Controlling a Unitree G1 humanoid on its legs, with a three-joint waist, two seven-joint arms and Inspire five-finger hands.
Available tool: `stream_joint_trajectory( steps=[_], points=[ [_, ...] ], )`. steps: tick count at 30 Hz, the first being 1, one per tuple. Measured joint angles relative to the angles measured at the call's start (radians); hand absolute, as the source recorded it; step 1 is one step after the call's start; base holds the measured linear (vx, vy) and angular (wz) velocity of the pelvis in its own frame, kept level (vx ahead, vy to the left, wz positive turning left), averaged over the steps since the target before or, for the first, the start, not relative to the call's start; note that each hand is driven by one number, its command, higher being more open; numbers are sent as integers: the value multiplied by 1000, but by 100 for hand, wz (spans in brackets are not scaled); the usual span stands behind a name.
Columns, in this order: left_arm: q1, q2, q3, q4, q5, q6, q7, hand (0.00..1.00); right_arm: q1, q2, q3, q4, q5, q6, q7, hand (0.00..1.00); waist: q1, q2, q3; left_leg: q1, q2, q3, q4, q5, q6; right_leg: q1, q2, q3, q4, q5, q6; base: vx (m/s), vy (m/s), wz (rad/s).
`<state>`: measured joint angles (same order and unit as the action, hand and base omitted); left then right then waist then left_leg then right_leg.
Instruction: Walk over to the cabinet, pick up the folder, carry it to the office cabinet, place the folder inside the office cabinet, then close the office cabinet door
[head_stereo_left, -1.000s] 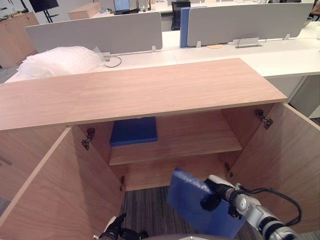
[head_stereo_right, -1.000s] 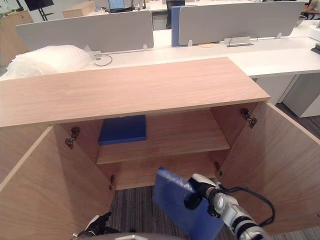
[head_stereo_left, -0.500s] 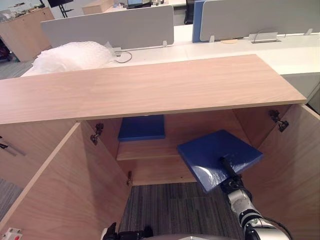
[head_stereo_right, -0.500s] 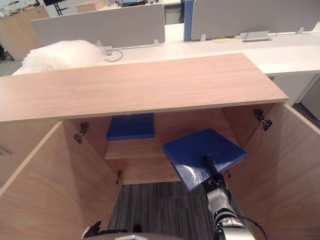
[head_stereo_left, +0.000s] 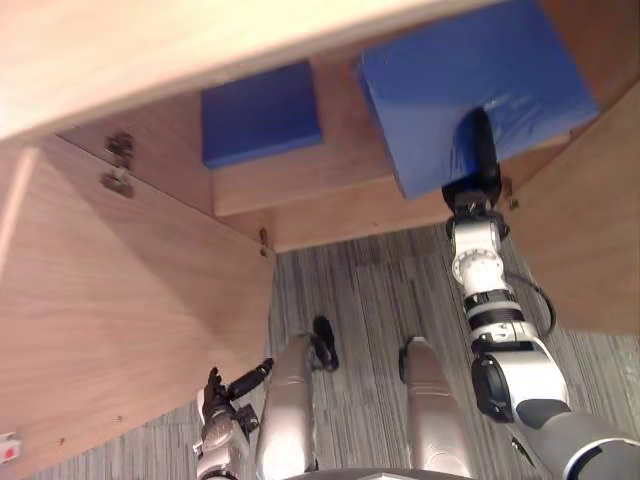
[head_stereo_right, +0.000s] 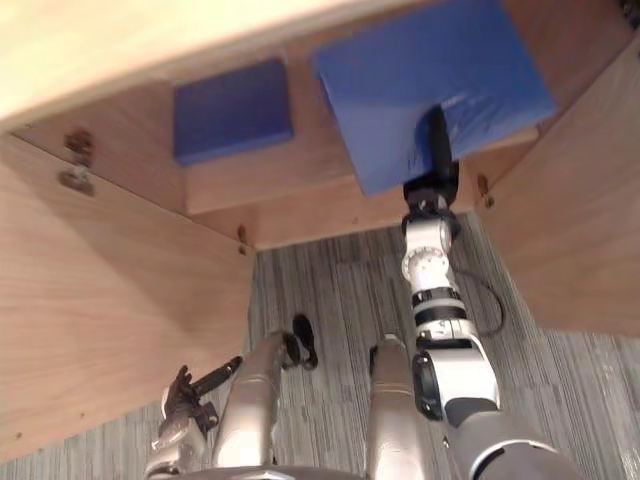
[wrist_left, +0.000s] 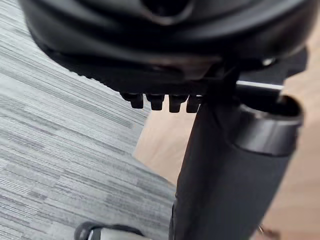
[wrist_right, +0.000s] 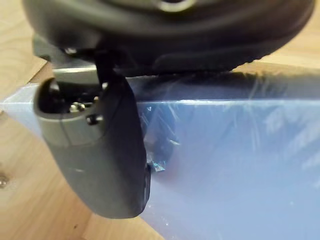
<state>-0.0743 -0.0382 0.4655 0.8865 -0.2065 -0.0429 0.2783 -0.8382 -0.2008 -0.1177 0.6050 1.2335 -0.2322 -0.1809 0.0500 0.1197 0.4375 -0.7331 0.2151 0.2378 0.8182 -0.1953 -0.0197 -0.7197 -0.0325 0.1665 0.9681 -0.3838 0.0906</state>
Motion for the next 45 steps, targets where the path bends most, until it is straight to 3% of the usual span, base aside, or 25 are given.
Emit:
stream_joint_trajectory(
  steps=[3,6,18,24,25,30,37,45],
  points=[
    [-36,-30,132,12,-118,32,29,100,-30,2,-33,0,74,-36,-45,0,1,-13,15,-77,22,9,99,-43,10,-77,14,24,75,-23,16,-65,76,-20],
    [-50,-46,179,12,-175,50,48,100,-34,14,-67,3,109,-52,-90,0,4,-14,19,-101,27,24,119,-55,14,-108,15,41,90,-26,21,-47,99,-12],
    [-77,-48,173,-1,-199,57,47,100,-201,53,-69,3,109,-102,-161,0,2,-14,19,-103,16,23,86,-55,13,-104,2,27,51,-26,22,5,46,2],
    [-85,-50,126,-39,-198,53,48,100,-332,35,-82,71,101,-58,-194,0,4,-13,18,-108,-5,-1,73,-51,16,-90,-24,-6,36,-27,23,-1,48,14],
    [-89,-49,115,-41,-198,52,46,100,-358,25,-85,102,99,-46,-197,100,5,-13,19,-110,-12,-8,70,-48,18,-86,-31,-16,32,-27,24,-17,35,20],
    [-92,-49,76,-51,-196,51,45,100,-436,-10,-85,169,98,-26,-216,100,11,-8,21,-130,-38,-33,63,-37,26,-84,-54,-42,24,-30,27,-24,47,22],
    [-93,-46,16,-77,-175,51,45,100,-500,-77,-64,243,98,-11,-223,100,48,0,22,-192,-58,-65,97,-36,29,-120,-77,-72,58,-48,28,-25,14,16],
    [-93,-38,-12,-81,-175,50,45,100,-517,-89,-5,308,97,15,-223,100,55,10,27,-229,-73,-81,125,-36,30,-154,-91,-80,103,-67,25,-37,-10,9]
  ],
)
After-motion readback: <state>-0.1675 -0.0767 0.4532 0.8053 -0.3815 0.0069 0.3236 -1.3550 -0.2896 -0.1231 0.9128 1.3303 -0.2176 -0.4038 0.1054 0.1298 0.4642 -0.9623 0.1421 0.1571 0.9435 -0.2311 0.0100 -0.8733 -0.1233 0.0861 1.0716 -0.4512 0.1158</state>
